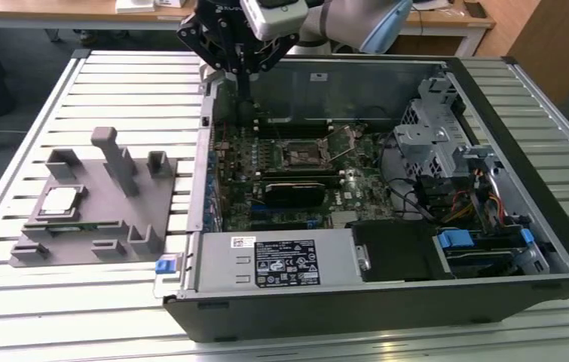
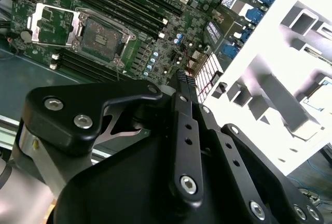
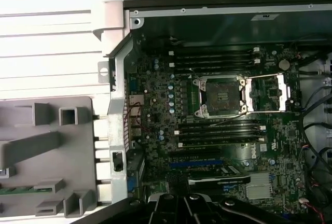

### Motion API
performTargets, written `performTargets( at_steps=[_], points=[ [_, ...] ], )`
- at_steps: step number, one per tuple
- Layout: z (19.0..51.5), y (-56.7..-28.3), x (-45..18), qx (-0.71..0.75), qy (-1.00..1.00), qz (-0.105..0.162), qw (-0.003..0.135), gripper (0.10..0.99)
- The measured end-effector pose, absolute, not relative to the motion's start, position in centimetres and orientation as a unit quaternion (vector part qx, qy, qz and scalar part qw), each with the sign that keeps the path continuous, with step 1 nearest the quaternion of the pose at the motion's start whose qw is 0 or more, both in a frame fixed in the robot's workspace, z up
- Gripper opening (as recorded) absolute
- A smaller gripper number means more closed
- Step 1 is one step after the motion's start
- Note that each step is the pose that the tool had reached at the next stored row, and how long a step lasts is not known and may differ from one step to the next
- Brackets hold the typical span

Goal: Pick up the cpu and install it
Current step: 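Reach for the cpu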

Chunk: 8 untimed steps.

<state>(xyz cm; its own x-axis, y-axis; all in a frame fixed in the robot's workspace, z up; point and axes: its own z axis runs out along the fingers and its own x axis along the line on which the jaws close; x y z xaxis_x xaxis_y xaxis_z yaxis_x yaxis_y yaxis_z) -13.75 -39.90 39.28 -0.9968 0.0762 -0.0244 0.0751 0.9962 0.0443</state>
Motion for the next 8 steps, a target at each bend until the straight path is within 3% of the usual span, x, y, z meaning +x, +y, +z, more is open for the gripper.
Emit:
performTargets(
  at_steps=[8],
  points=[
    [39.24,-39.89,-14.58,0.038,0.999,0.022,0.013,0.106]
  ],
)
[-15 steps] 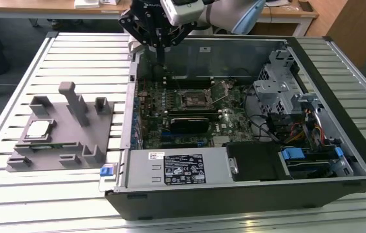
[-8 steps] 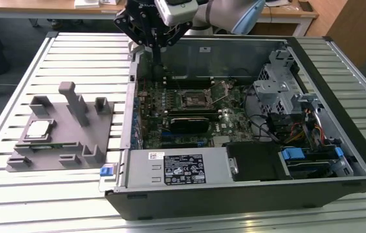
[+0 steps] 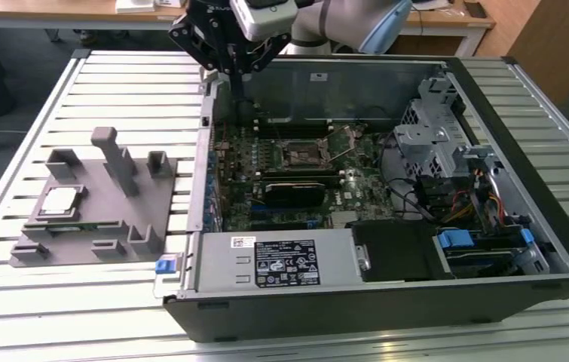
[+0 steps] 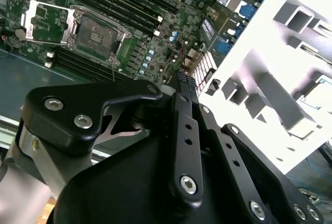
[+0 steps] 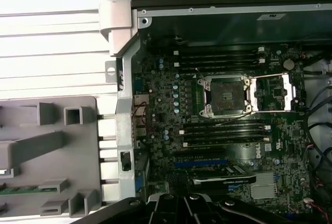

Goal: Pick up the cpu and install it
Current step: 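Reach for the cpu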

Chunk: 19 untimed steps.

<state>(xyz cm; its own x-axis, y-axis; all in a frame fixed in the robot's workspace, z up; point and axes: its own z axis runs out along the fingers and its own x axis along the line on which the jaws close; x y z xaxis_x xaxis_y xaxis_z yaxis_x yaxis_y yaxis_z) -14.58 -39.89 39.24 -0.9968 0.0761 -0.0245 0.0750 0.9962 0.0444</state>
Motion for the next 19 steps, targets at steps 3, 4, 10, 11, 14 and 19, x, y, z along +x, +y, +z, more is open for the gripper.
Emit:
performTargets(
  at_steps=[3,4,10,11,14,19],
  points=[
    [39.2,-39.9,-14.9,0.038,0.999,0.022,0.013,0.106],
    [39.2,-39.9,-15.0,0.038,0.999,0.022,0.013,0.106],
    [39.1,-39.9,-15.6,0.038,0.999,0.022,0.013,0.106],
    [39.1,-39.9,-15.6,0.038,0.999,0.022,0.013,0.106],
    [39.1,-39.9,-15.9,0.038,0.999,0.022,0.013,0.106],
    [39.1,-39.9,-16.3,0.038,0.999,0.022,0.013,0.106]
  ],
)
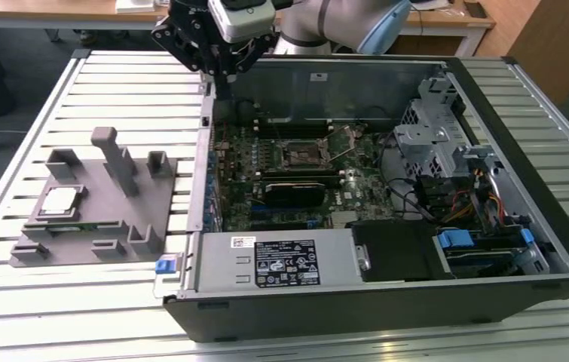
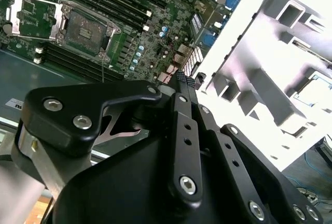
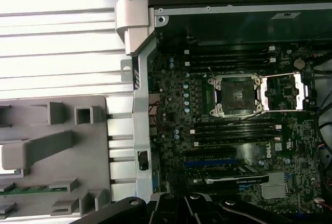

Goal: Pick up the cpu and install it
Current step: 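Reach for the cpu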

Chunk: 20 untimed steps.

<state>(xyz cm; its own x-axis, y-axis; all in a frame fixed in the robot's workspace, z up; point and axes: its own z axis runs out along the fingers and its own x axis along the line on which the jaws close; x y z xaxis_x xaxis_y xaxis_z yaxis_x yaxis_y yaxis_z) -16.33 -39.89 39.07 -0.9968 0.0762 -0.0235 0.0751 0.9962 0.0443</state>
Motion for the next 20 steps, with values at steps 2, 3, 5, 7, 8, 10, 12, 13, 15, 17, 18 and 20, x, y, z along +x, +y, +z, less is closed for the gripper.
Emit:
performTargets(
  at_steps=[2,3,5,7,8,10,12,13,15,17,18,20],
  points=[
    [39.0,-39.9,-16.5,0.038,0.999,0.022,0.012,0.106],
    [39.0,-39.9,-16.6,0.038,0.999,0.022,0.012,0.106],
    [39.0,-39.9,-16.8,0.038,0.999,0.022,0.012,0.106],
    [39.0,-39.9,-17.0,0.038,0.999,0.022,0.012,0.106],
    [39.0,-39.9,-17.1,0.038,0.999,0.022,0.012,0.106],
    [39.0,-39.9,-17.3,0.038,0.999,0.022,0.012,0.106],
    [38.9,-39.9,-17.7,0.038,0.999,0.022,0.012,0.106],
    [38.9,-39.9,-17.8,0.038,0.999,0.022,0.012,0.106],
    [38.9,-39.9,-18.1,0.038,0.999,0.022,0.012,0.106],
    [38.9,-39.9,-18.5,0.038,0.999,0.022,0.011,0.106],
    [38.9,-39.9,-18.7,0.038,0.999,0.022,0.011,0.106],
    [38.9,-39.9,-19.1,0.038,0.999,0.022,0.011,0.106]
  ],
)
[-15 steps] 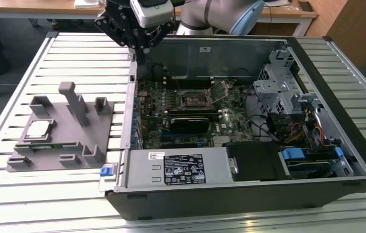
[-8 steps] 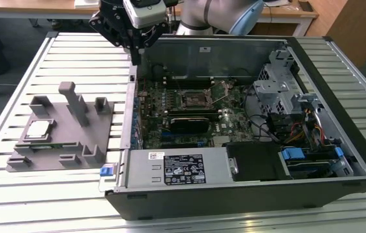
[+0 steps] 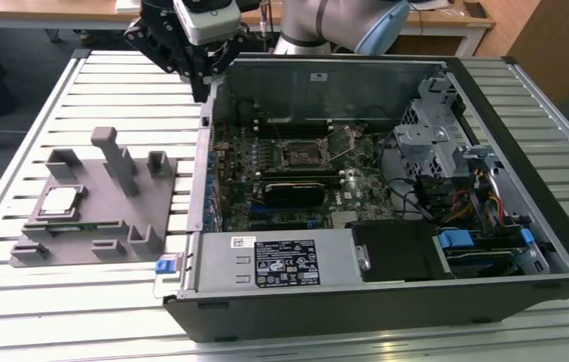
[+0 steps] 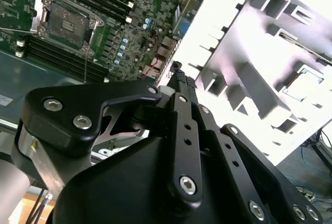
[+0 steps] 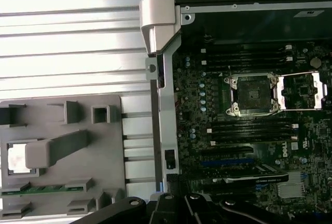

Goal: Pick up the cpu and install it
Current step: 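Reach for the cpu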

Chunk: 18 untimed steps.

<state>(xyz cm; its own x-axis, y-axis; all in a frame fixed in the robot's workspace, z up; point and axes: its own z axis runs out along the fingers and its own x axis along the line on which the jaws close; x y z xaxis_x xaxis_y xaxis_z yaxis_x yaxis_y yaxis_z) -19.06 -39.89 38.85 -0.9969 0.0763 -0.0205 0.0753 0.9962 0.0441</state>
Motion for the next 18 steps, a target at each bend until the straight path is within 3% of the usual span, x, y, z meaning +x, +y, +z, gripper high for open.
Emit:
performTargets(
  at_steps=[18],
  points=[
    [38.6,-39.9,-21.5,0.038,0.999,0.021,0.007,0.106]
  ],
)
